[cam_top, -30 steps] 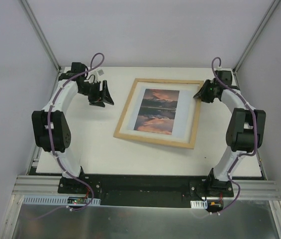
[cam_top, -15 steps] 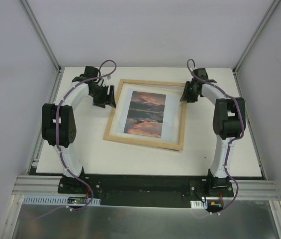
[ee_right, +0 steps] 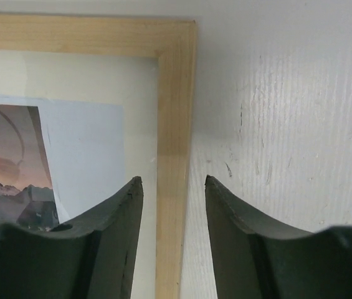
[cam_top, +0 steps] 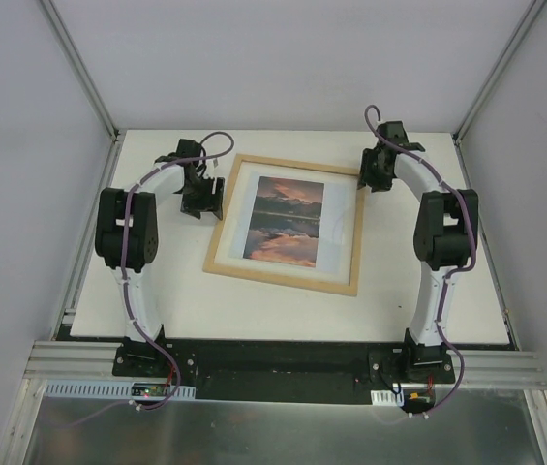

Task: Take the photo out of the frame
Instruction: Turn over the photo frame at the center of the board, then pick up the photo frame item at the center of the board.

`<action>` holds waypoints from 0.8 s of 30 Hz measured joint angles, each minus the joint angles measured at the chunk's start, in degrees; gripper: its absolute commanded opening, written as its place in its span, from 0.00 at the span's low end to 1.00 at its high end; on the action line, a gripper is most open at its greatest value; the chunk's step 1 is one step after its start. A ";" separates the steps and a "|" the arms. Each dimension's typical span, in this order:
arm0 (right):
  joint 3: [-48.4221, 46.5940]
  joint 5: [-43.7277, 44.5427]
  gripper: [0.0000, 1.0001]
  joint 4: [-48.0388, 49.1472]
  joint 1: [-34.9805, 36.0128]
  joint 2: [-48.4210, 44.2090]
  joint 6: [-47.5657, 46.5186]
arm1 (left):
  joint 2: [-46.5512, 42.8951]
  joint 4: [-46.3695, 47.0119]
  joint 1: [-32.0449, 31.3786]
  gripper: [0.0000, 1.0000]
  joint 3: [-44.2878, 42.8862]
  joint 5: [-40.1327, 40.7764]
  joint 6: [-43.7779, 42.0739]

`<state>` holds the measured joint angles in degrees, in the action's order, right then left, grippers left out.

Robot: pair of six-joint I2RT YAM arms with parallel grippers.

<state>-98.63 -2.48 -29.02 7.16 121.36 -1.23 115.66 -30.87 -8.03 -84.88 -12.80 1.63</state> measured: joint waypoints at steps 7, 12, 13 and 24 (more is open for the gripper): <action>5.31 2.34 0.55 -1.49 0.61 -1.25 -0.68 | 1.05 0.37 -1.79 0.67 -1.27 0.11 0.17; 10.51 1.86 0.55 -1.57 1.11 -2.27 -0.70 | 1.18 0.35 -3.28 0.67 -1.27 -0.31 0.52; 10.80 1.73 0.55 -1.46 1.27 -2.56 -0.66 | 1.18 0.37 -3.69 0.67 -1.25 -0.35 0.57; 13.18 0.94 0.14 -2.64 1.97 -4.31 -0.50 | 1.18 0.35 -7.76 0.60 -0.11 -2.25 1.95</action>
<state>-85.45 -1.54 -31.66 9.13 117.05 -1.74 116.84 -30.52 -15.79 -84.99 -15.05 3.57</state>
